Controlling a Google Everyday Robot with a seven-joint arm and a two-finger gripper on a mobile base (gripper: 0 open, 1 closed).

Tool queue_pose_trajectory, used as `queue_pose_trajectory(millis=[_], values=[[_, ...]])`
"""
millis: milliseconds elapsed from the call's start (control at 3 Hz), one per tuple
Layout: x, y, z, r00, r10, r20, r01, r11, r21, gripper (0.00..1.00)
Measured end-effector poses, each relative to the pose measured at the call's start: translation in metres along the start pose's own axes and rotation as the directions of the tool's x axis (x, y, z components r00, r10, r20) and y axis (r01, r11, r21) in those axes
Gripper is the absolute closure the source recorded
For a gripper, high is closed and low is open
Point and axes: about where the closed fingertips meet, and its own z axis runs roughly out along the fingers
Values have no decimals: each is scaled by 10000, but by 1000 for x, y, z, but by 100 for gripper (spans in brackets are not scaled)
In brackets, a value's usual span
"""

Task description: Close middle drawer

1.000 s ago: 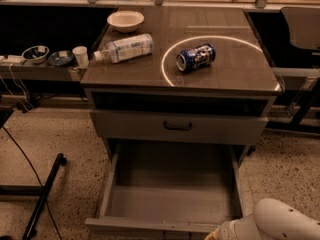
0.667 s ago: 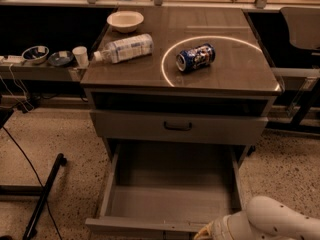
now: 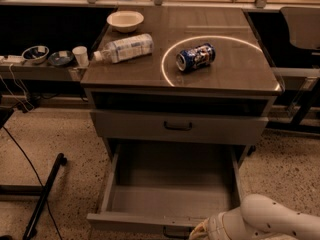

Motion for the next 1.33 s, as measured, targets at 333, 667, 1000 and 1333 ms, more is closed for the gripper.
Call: queue_pose_trajectory(millis=[333, 667, 1000, 1333], values=[[2, -8, 5, 9997, 191, 168, -190, 9998, -21, 100], [2, -8, 5, 9997, 191, 168, -190, 9998, -21, 100], [2, -20, 5, 9982, 419, 436, -422, 9991, 52, 100], [2, -20, 5, 9982, 419, 434, -422, 9991, 54, 100]])
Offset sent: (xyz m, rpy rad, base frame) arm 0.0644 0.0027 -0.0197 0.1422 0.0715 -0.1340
